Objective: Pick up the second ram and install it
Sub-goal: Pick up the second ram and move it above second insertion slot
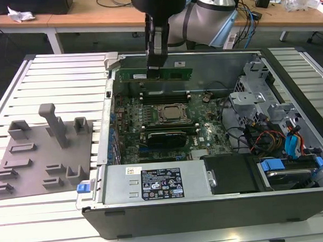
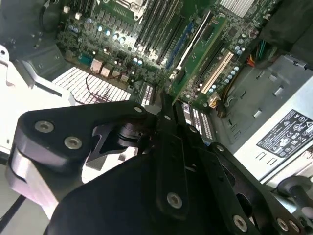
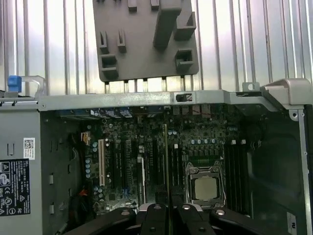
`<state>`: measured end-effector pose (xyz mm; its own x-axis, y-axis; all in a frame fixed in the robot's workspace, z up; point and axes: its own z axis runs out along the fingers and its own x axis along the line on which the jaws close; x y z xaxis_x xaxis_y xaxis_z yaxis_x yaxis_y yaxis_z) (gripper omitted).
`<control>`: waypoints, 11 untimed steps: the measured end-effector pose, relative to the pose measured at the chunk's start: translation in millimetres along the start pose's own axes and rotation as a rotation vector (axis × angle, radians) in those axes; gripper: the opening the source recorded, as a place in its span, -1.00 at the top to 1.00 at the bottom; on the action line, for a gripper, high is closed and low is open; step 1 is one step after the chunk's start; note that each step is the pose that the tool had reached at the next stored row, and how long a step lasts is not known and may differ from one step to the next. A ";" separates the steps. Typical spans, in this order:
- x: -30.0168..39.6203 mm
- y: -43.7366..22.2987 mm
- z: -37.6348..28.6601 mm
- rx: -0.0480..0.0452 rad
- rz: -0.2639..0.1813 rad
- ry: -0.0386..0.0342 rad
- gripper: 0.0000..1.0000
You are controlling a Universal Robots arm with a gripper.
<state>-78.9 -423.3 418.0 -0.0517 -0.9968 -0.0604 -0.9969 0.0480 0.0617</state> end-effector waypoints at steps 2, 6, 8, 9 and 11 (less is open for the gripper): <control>-1.3 -3.8 1.6 -0.0003 0.002 -0.0001 0.72; -2.7 -12.6 7.7 -0.0014 0.003 -0.0001 0.72; -2.9 -14.7 9.7 -0.0016 0.003 -0.0002 0.72; -3.0 -15.9 10.8 -0.0017 0.003 -0.0001 0.72; -3.3 -19.3 14.2 -0.0020 0.003 -0.0001 0.72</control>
<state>-60.3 -420.1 402.9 -0.0545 -0.9967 -0.0603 -0.9967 0.0507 0.0639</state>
